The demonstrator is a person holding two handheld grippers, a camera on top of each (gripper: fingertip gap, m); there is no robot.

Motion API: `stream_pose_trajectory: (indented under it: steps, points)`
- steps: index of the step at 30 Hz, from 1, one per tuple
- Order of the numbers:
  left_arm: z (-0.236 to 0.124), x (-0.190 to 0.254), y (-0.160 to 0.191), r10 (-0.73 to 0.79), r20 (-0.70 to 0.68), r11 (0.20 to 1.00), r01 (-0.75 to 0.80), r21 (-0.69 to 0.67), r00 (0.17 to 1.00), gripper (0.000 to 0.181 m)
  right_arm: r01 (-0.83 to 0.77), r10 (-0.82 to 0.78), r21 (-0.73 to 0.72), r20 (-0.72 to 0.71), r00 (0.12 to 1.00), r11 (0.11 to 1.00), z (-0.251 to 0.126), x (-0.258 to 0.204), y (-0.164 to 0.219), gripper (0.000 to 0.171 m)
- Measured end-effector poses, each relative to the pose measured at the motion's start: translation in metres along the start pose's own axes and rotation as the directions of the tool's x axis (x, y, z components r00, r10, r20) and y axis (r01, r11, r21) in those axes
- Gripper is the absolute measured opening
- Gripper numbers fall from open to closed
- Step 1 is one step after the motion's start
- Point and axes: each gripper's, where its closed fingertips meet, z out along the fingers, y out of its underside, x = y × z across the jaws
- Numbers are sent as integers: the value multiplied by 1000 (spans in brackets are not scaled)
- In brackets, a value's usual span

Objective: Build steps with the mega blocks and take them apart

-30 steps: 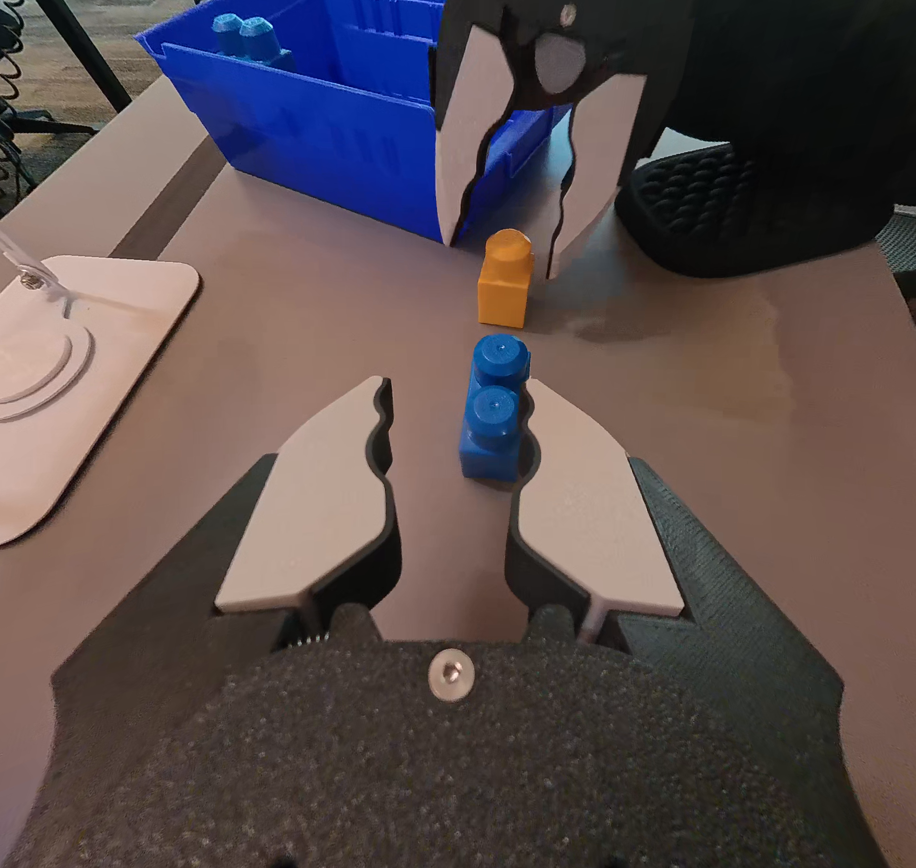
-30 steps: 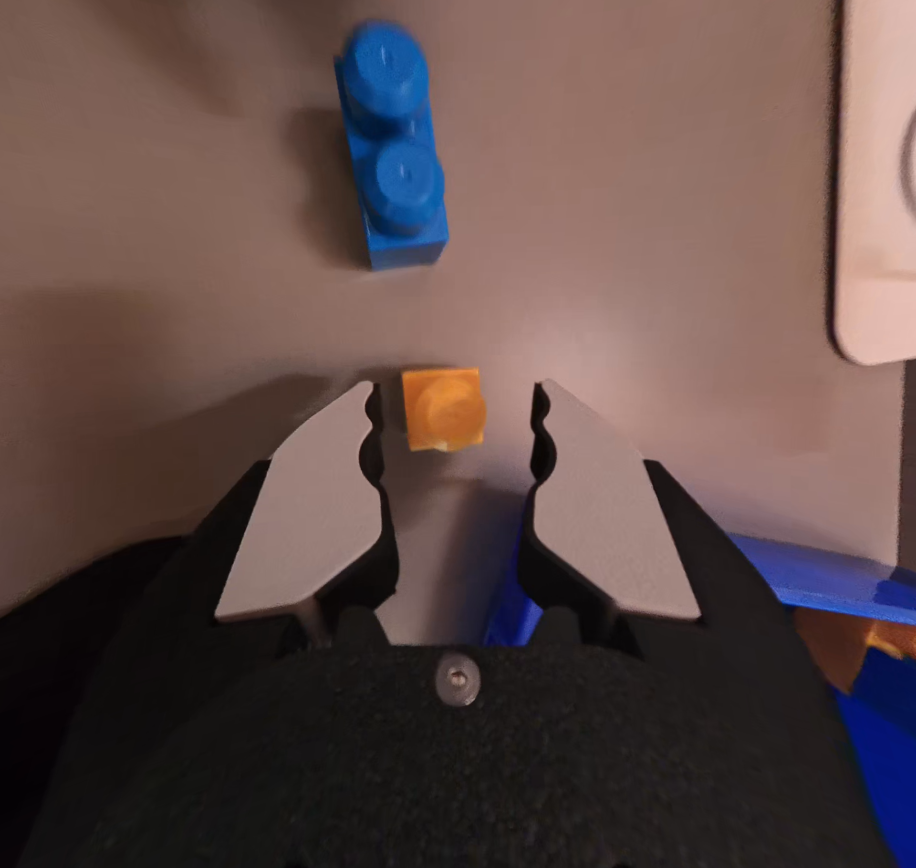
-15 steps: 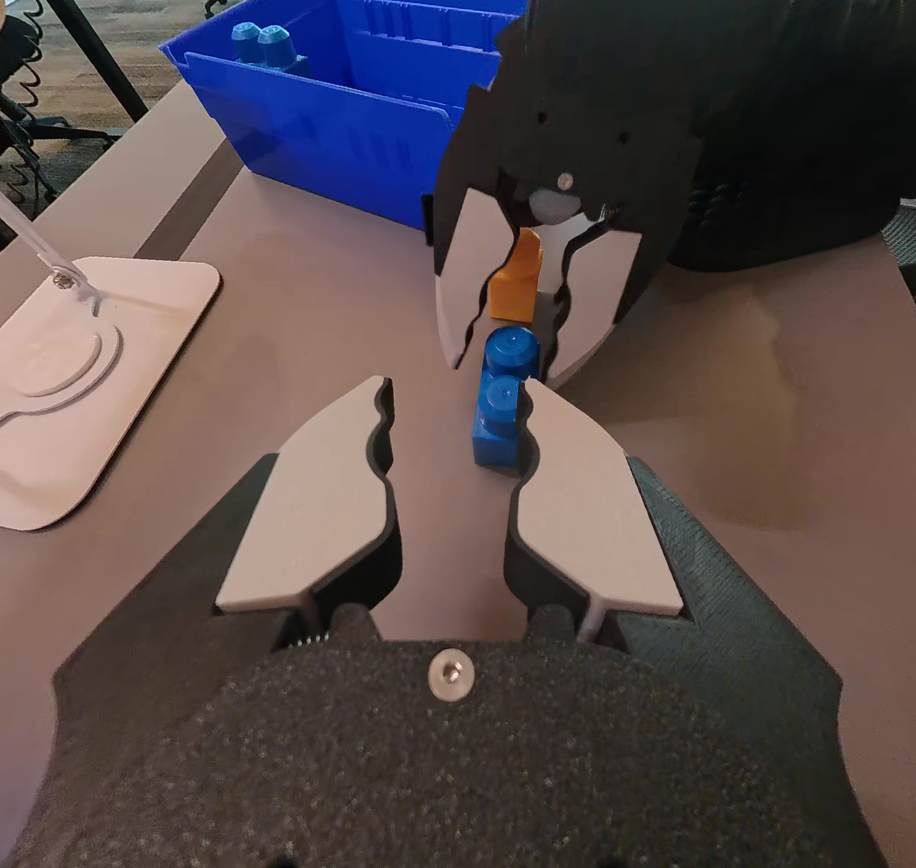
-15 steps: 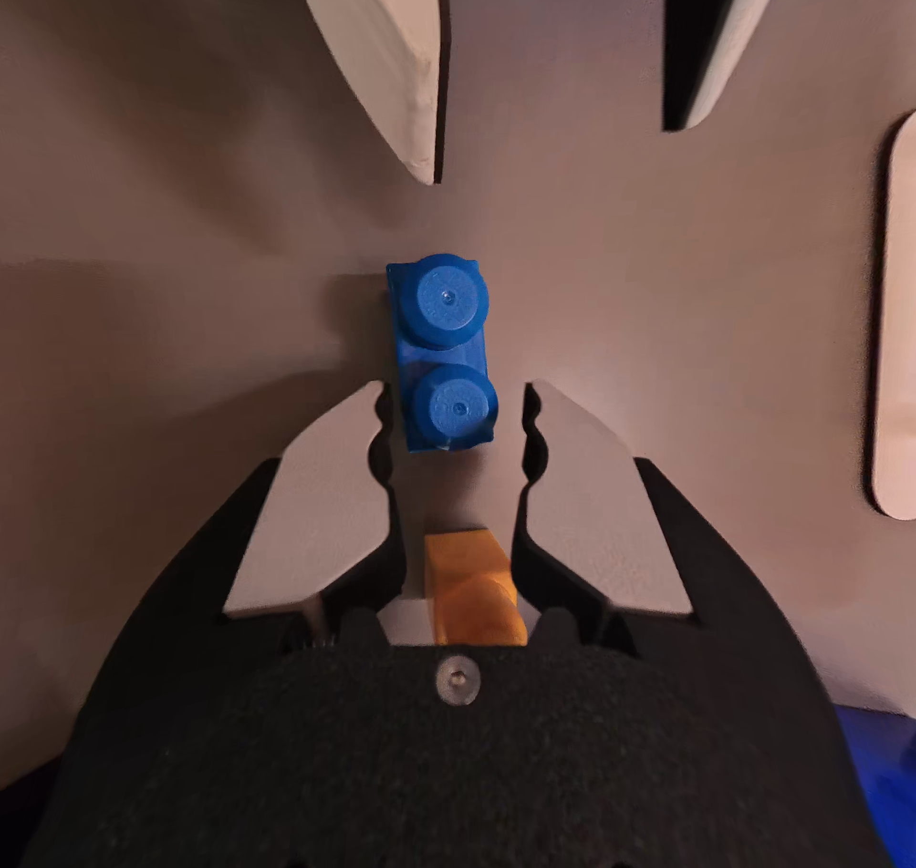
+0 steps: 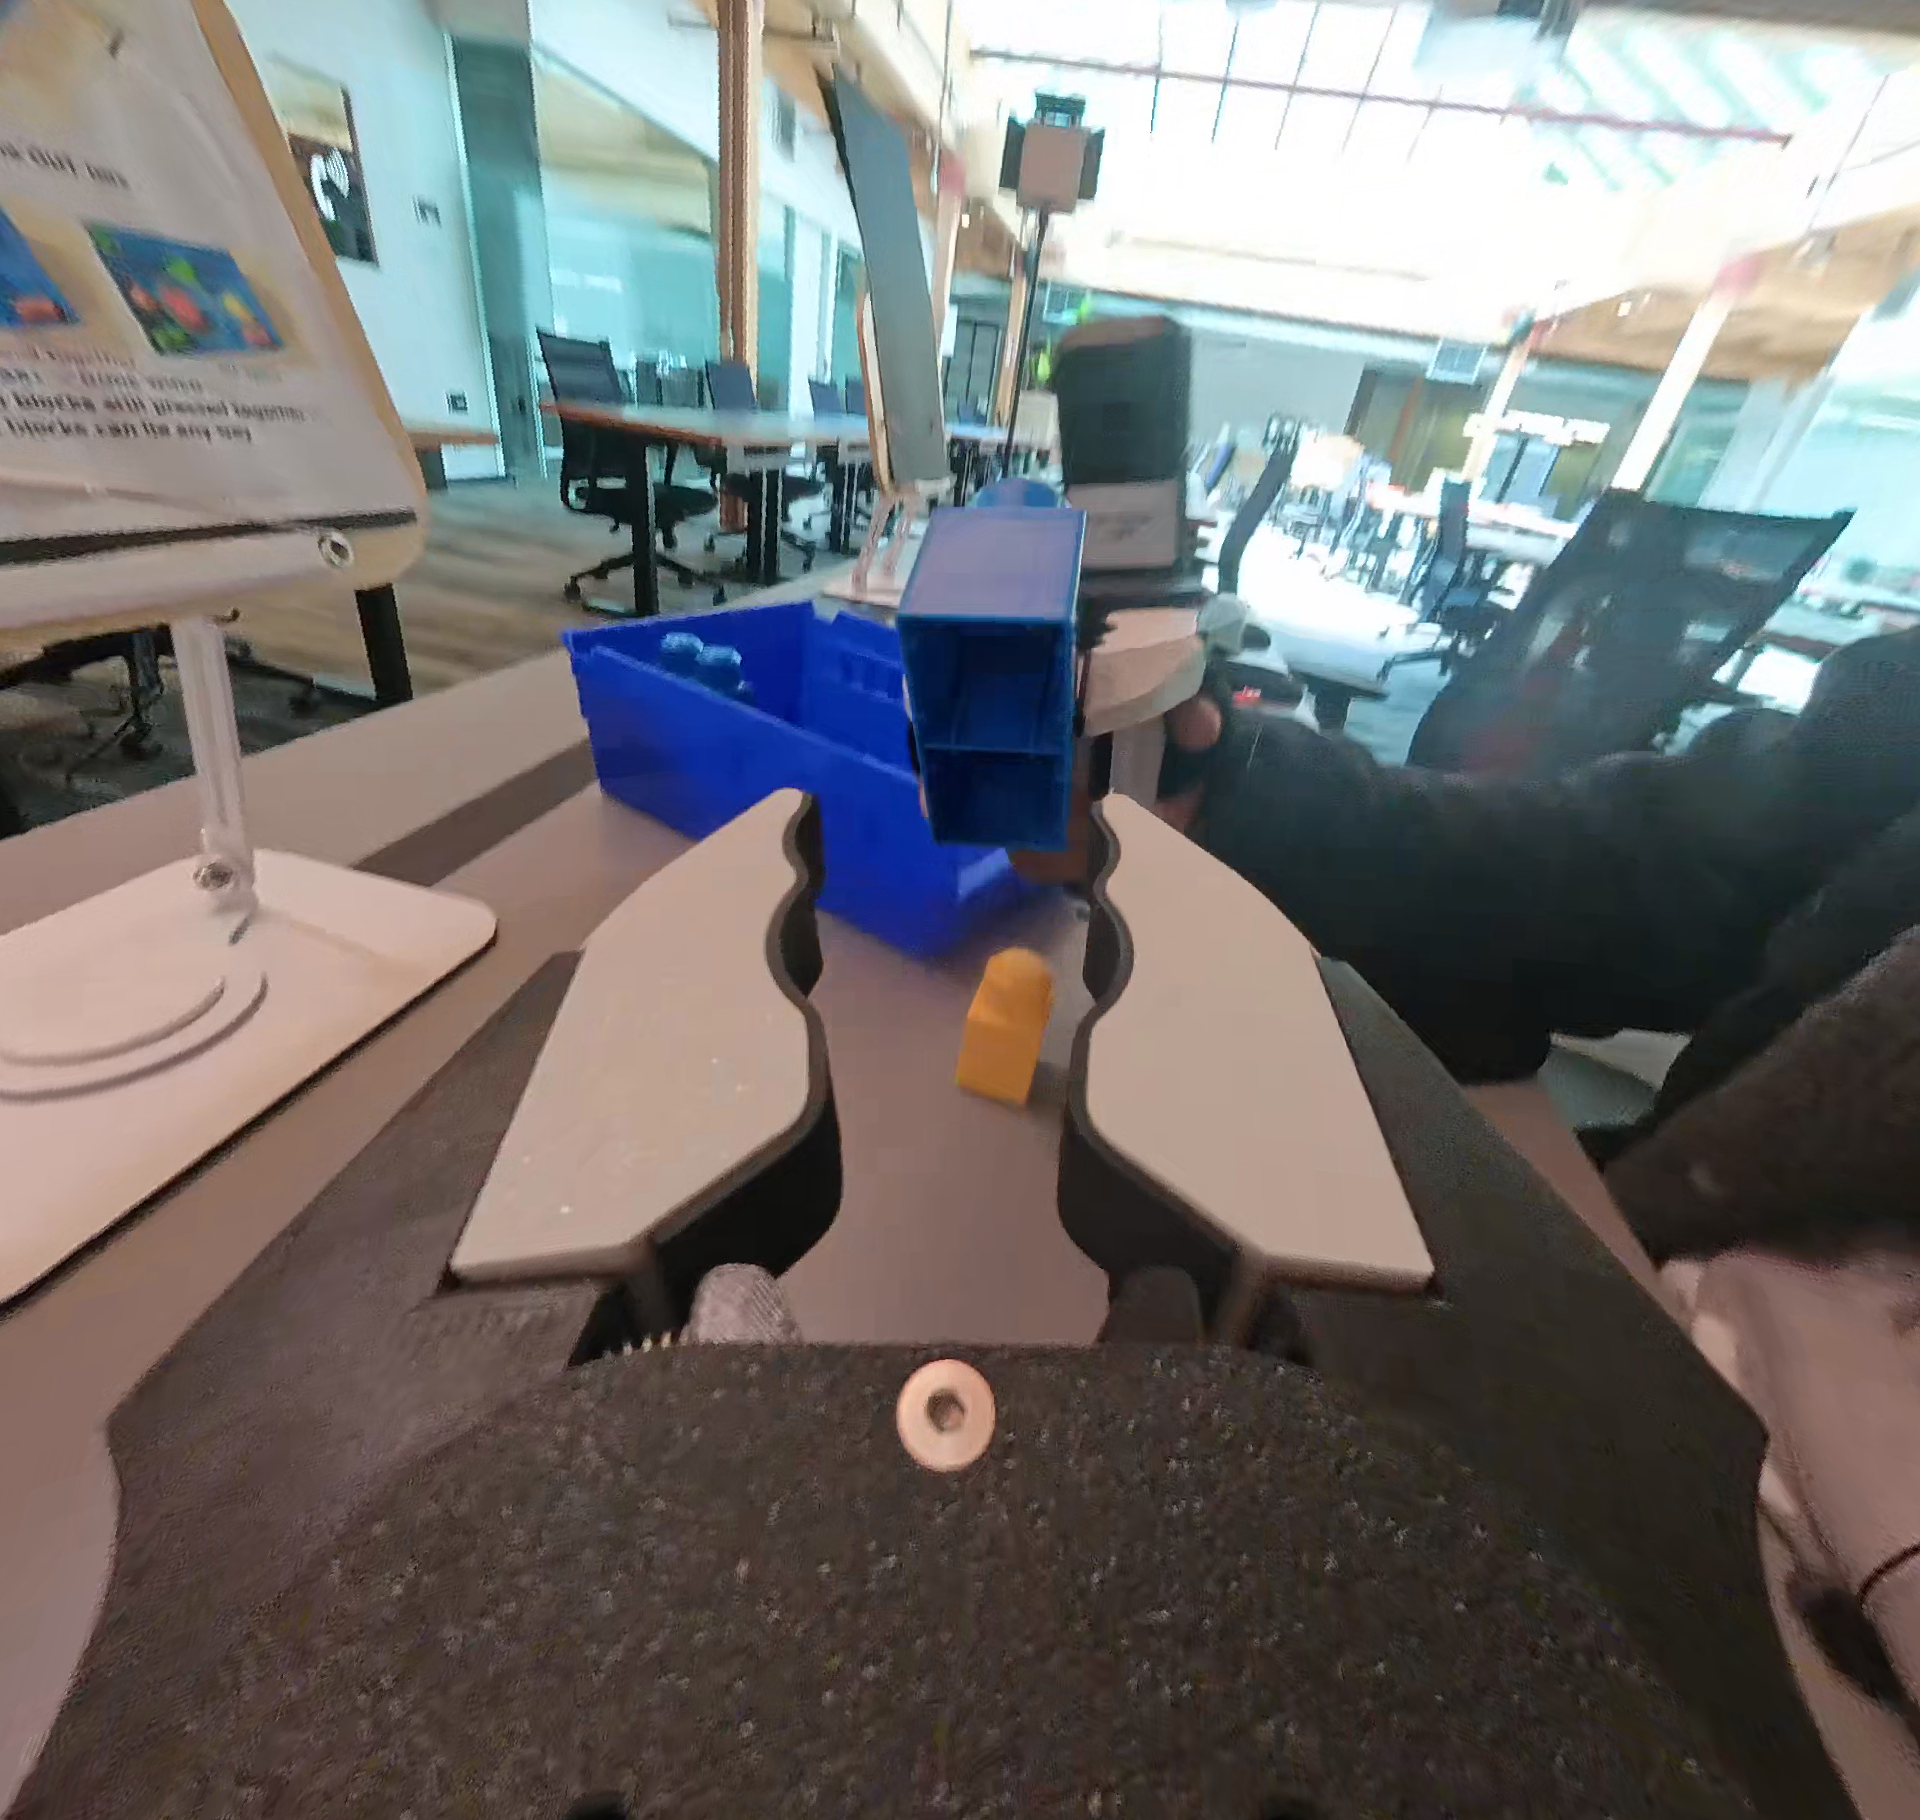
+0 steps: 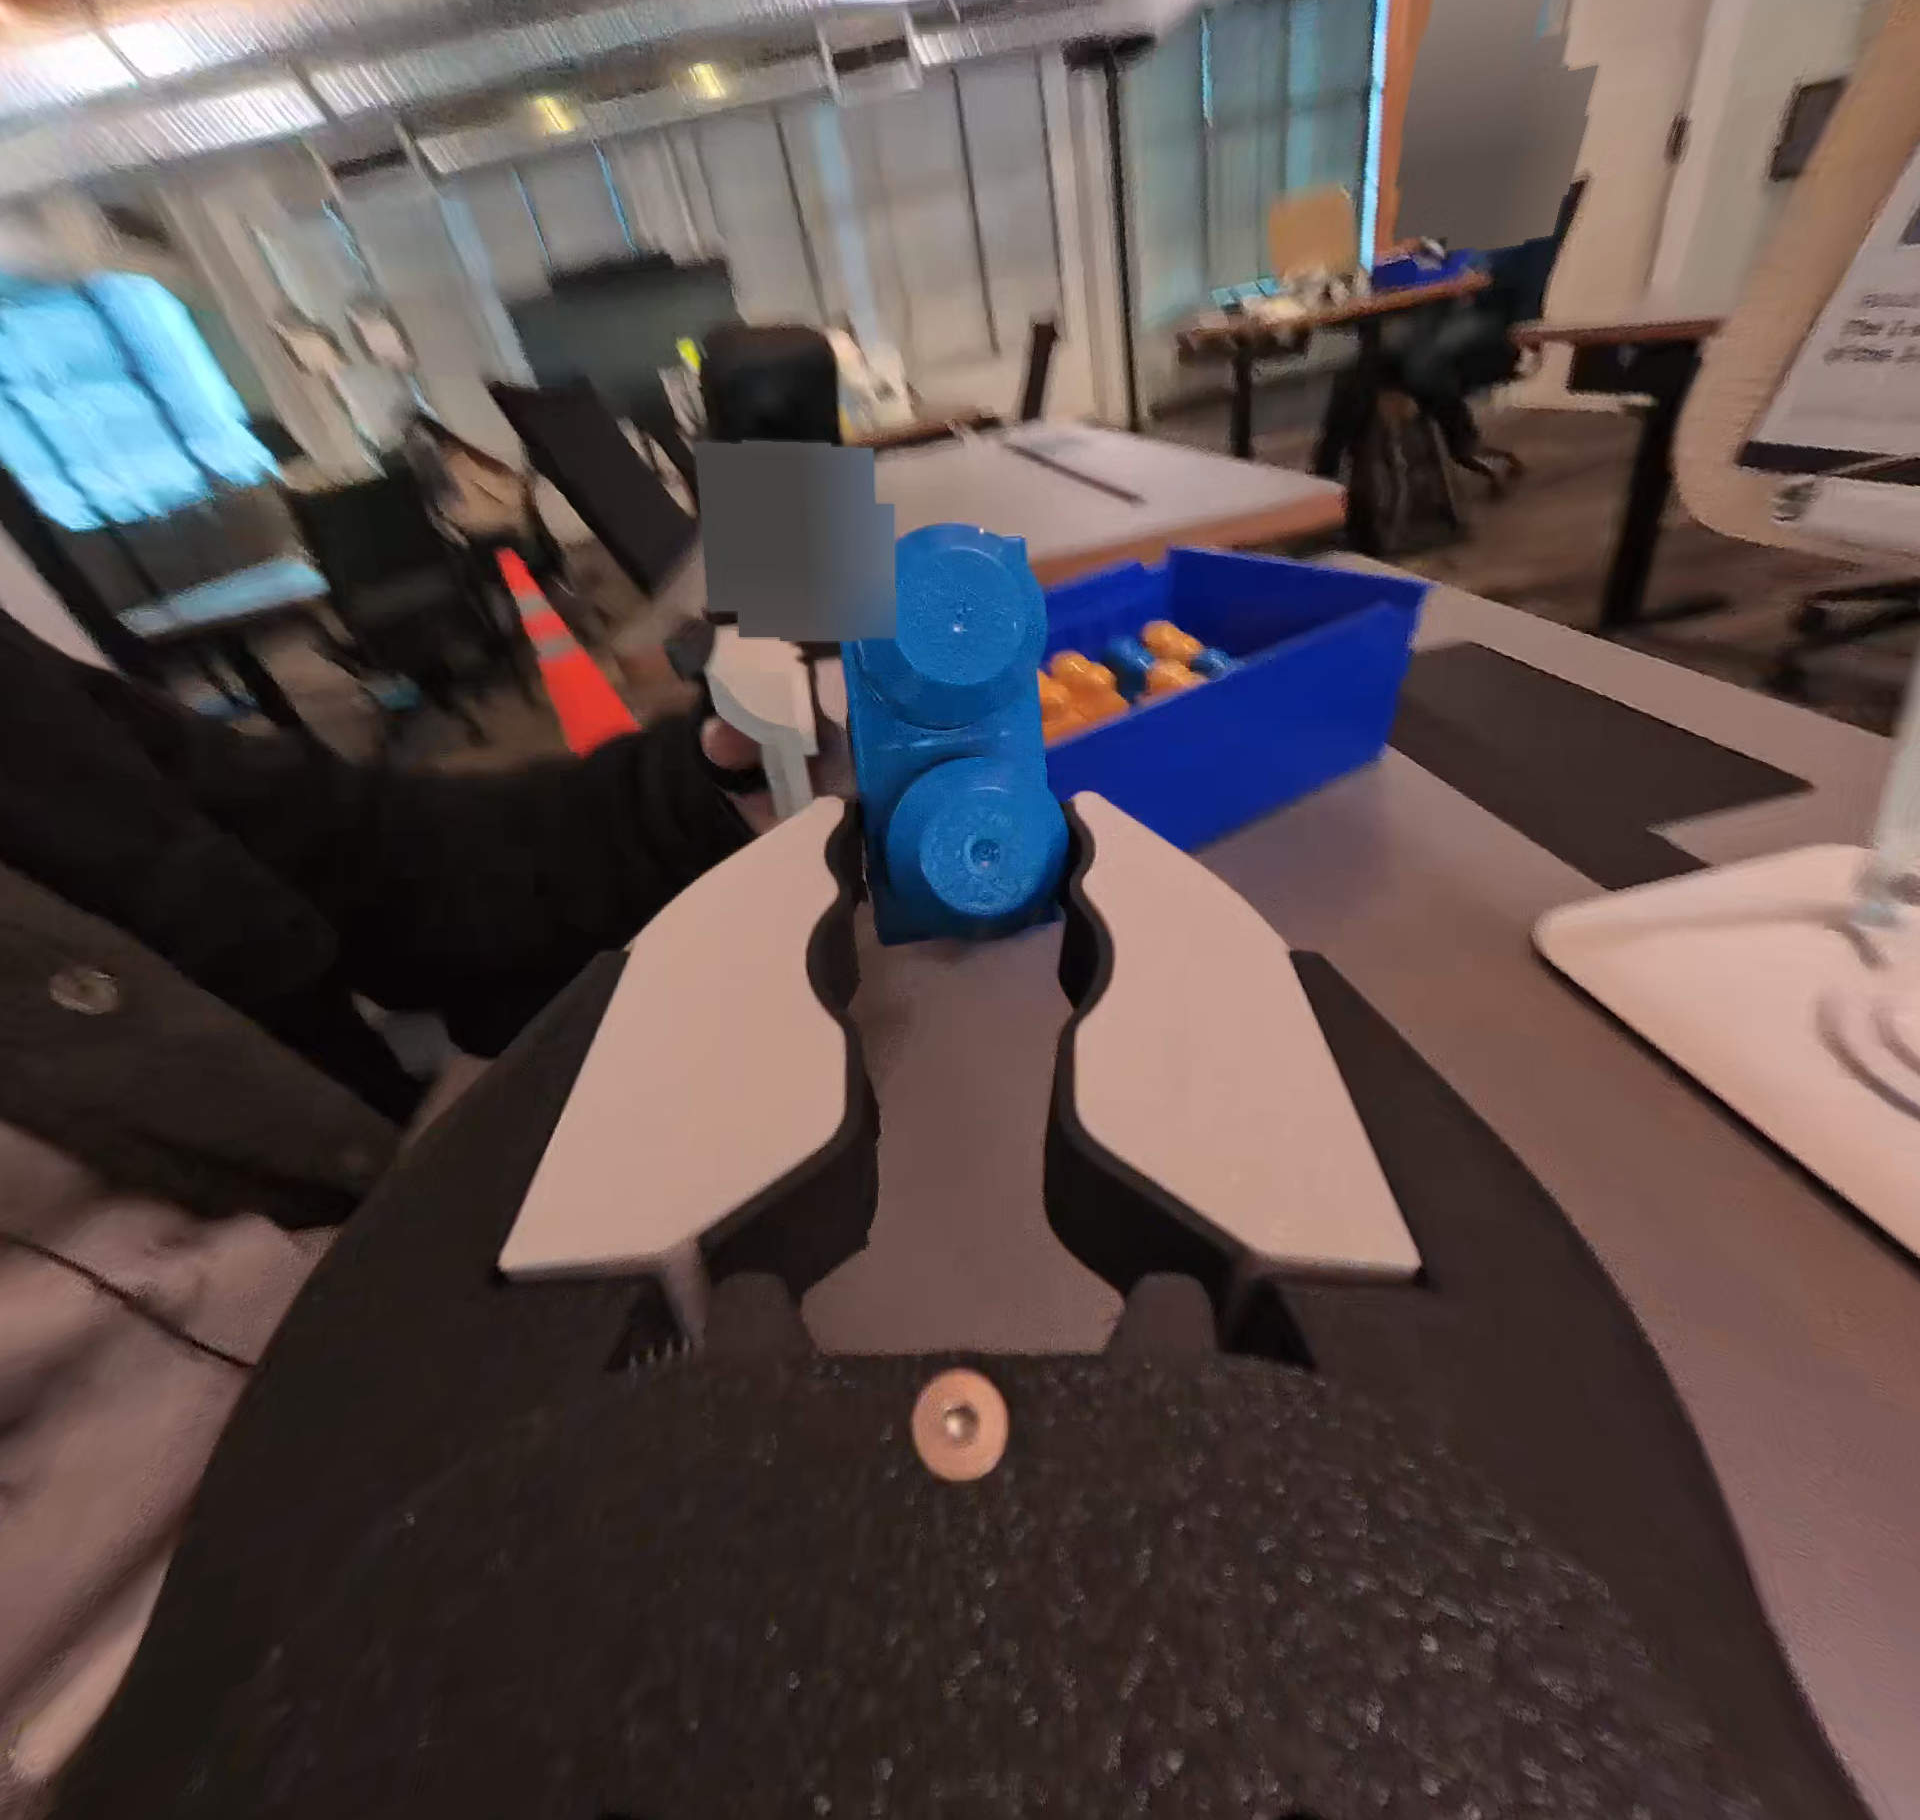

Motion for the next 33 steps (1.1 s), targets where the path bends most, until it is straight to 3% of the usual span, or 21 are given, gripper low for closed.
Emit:
stream_pose_trajectory:
  steps: [5,13,17,23,28,33]
  points:
    - [5,18,-12,-3,-39,998,5,65,999,50,-111,103,73,110,989,991,11,-13,1,35]
    - [13,20,-3,-4,-30,999,6,38,1000,50,-117,109,56,126,986,992,28,-23,14,35]
    - [15,21,0,0,-26,999,1,37,1000,39,-112,106,49,113,988,992,34,-24,19,35]
    - [16,23,-2,-42,-36,998,44,49,998,37,-123,115,61,124,986,991,33,-26,18,35]
    - [15,24,-3,-55,-54,997,58,56,997,37,-106,102,29,128,987,994,32,-27,19,36]
    - [5,20,-7,-39,-79,997,45,68,996,37,-52,58,-71,90,994,996,14,-18,15,51]
